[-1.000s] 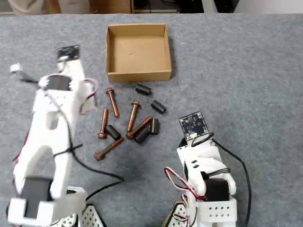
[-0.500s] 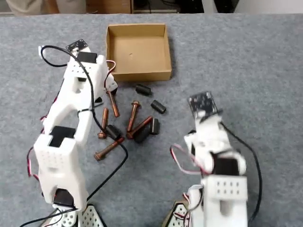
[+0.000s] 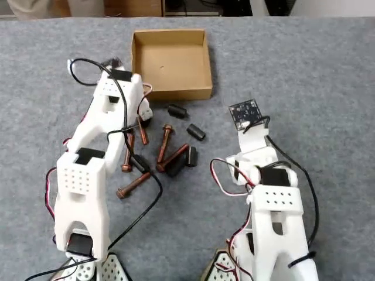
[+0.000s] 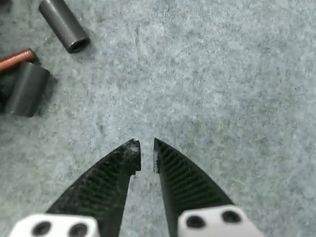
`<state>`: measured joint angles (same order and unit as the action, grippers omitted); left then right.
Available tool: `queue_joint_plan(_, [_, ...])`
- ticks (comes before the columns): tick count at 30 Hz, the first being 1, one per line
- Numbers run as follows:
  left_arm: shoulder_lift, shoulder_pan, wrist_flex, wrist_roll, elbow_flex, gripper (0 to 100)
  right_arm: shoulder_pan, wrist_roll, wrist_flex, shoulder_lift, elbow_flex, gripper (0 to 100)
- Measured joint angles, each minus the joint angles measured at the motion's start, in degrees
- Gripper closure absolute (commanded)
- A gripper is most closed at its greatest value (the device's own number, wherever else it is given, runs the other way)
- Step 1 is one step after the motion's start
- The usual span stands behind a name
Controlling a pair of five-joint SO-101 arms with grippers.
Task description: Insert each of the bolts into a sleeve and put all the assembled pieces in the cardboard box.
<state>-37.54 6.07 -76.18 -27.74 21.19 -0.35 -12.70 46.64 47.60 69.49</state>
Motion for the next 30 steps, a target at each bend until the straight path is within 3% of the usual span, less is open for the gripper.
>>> queue_joint_plan(10, [-1.6,0.7,2.6,0.2,0.6,86,0.0,0.0,-8.2,0.0,6.0,92.9])
queue_joint_plan(15, [-1.6,1.0,4.7,6.5,0.6,94,-0.1,0.0,-9.4,0.0,7.0,92.9])
queue_joint_plan(21, [-1.9,1.1,5.3,15.6,1.3,95,-0.1,0.0,-9.9,0.0,7.3,92.9])
queue_joint_plan(30, [-2.0,1.1,5.3,17.2,1.8,98,-0.1,-0.5,-5.9,0.0,6.2,92.9])
